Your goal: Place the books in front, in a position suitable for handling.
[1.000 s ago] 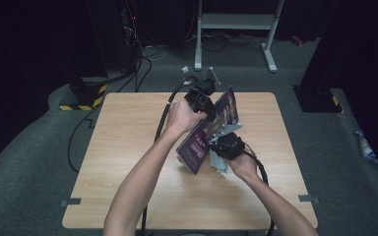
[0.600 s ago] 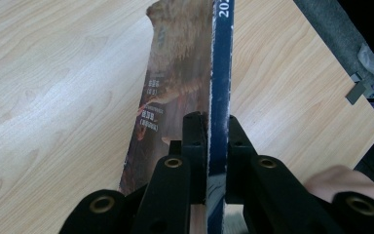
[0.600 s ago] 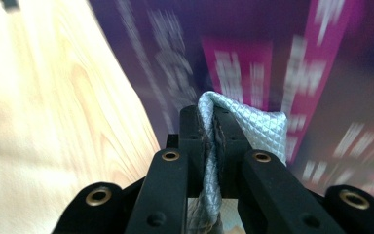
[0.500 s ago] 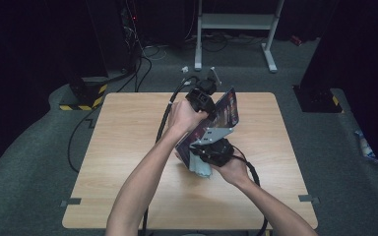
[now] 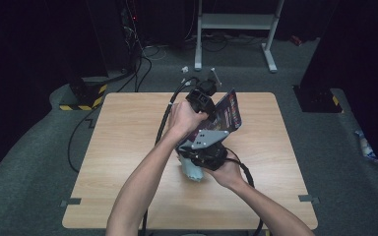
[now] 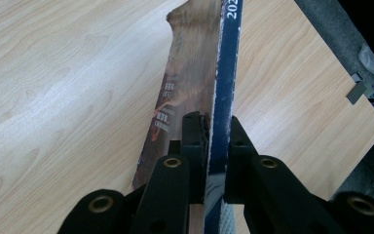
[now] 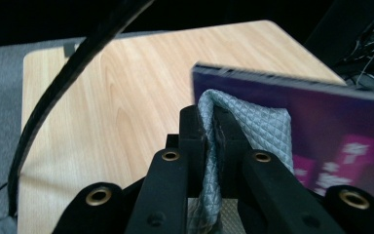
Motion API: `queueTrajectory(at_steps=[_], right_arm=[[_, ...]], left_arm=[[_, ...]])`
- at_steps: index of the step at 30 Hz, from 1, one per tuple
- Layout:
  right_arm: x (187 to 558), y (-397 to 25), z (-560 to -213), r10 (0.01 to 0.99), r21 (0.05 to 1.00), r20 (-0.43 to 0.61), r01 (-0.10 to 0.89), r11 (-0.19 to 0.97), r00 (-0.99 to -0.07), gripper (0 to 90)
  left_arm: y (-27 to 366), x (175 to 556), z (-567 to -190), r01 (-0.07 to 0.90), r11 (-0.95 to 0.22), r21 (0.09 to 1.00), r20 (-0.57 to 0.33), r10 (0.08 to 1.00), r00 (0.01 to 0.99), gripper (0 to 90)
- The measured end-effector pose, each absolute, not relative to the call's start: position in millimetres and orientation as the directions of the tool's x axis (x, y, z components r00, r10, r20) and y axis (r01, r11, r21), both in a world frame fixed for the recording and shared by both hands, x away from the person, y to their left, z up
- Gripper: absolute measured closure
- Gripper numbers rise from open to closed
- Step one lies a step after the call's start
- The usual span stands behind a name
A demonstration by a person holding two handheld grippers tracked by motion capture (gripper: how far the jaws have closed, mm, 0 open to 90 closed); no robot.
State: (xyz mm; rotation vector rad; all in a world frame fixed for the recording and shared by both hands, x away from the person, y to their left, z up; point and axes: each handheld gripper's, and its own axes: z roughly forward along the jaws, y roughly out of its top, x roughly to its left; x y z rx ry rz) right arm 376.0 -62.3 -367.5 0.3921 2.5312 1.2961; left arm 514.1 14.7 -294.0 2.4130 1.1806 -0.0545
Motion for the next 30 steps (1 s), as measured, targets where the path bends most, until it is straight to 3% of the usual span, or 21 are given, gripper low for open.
queueTrajectory(at_steps=[12,18,25,30], right_arm=[[384.7,-68.2,-408.4,0.373,0.756,-0.080,0.187,0.627,-0.925,84.2],[406.9,-86.5,-418.6,0.467,0.733,-0.066,0.274,0.622,-0.882,84.2],[438.1,-122.9,-414.9,0.614,0.760,-0.009,0.394,0.518,-0.789,84.2],[442.8,-133.9,-409.8,0.644,0.766,-0.022,0.401,0.503,-0.765,84.2]], left_arm=[[20.1,510.5,-289.2,0.752,-0.530,0.392,-0.238,0.732,0.639,83.3],[23.1,506.7,-287.6,0.742,-0.538,0.399,-0.226,0.727,0.648,83.4],[26.7,504.8,-286.8,0.742,-0.542,0.394,-0.231,0.724,0.651,83.4],[26.0,504.2,-285.6,0.744,-0.531,0.405,-0.246,0.721,0.648,83.4]])
